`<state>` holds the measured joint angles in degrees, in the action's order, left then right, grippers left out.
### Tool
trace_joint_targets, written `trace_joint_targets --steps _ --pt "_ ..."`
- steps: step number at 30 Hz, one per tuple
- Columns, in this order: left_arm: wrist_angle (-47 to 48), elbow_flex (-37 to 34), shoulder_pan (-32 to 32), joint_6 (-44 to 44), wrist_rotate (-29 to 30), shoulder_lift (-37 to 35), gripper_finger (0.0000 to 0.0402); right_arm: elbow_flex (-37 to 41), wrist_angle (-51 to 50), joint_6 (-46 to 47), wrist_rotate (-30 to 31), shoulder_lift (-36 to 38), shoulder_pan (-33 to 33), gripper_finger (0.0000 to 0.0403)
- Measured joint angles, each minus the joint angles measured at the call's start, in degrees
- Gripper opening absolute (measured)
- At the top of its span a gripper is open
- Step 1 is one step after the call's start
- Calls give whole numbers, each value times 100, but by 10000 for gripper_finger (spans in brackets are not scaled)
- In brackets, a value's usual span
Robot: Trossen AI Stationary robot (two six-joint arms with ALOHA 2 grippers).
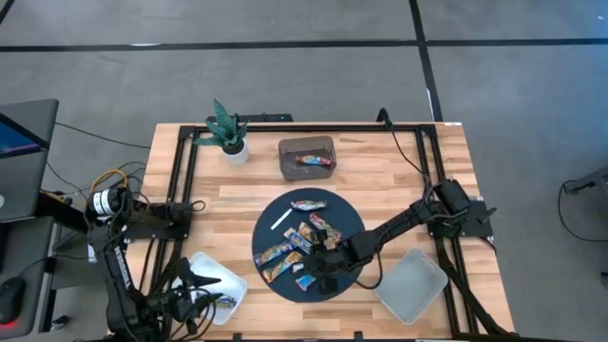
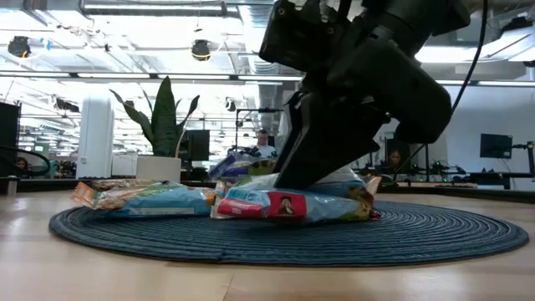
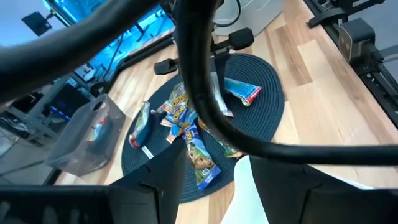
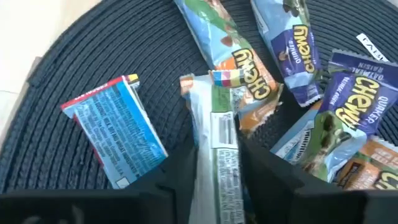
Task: Pick and place Granola Bars by type
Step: Put the yellow granola bar into the gray bin
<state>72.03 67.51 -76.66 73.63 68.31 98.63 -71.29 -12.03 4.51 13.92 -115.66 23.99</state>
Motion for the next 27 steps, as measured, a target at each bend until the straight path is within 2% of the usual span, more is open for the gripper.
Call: trace_joint_targets --steps 7,9,13,18,23,27 --pt "177 0 2 2 13 0 173 -10 3 4 84 14 2 25" --pt "207 0 4 2 72 -2 173 -99 -11 2 125 15 28 12" --pt "261 0 4 2 247 -2 173 -499 -311 -24 140 23 80 23" --pt "336 0 2 4 264 -4 173 -1138 -1565 238 499 26 226 32" --pt "462 0 4 2 298 -4 173 -1716 -2896 892 743 28 483 10" --pt "572 0 4 2 415 -6 173 -2010 -3787 1717 850 28 754 12"
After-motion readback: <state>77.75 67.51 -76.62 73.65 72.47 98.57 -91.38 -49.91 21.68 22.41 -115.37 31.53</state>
